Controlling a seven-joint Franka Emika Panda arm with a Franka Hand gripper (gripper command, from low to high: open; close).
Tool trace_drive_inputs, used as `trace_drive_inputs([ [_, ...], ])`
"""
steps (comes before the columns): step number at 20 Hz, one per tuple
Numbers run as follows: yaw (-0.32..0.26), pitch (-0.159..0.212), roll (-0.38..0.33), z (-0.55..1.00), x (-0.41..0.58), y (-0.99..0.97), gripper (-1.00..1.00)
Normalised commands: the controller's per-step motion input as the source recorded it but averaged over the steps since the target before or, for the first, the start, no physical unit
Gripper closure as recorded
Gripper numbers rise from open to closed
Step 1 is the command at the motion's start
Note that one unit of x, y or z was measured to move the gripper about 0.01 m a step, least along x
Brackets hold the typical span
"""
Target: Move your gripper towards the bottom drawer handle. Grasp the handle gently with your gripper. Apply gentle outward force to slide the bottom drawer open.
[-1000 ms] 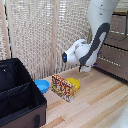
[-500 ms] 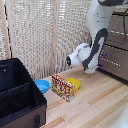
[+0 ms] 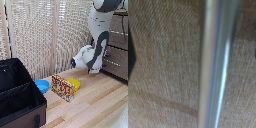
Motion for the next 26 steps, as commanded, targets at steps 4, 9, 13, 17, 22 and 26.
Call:
trace_drive_inputs([
  [4, -0.029, 0.0, 0.0, 0.0, -0.001, -0.02, 1.0],
  [9, -0.076, 0.0, 0.0, 0.0, -0.004, 0.05, 1.0],
  [13, -0.1, -0.031, 0.0, 0.0, -0.012, 0.4, 1.0],
  [17, -0.1, -0.068, -0.039, -0.08, 0.0, 0.75, 1.0],
  [22, -0.077, -0.039, -0.039, -0.15, 0.013, 0.88, 1.0],
  [26, -0.064, -0.023, -0.01, -0.25, 0.134, 0.88, 1.0],
])
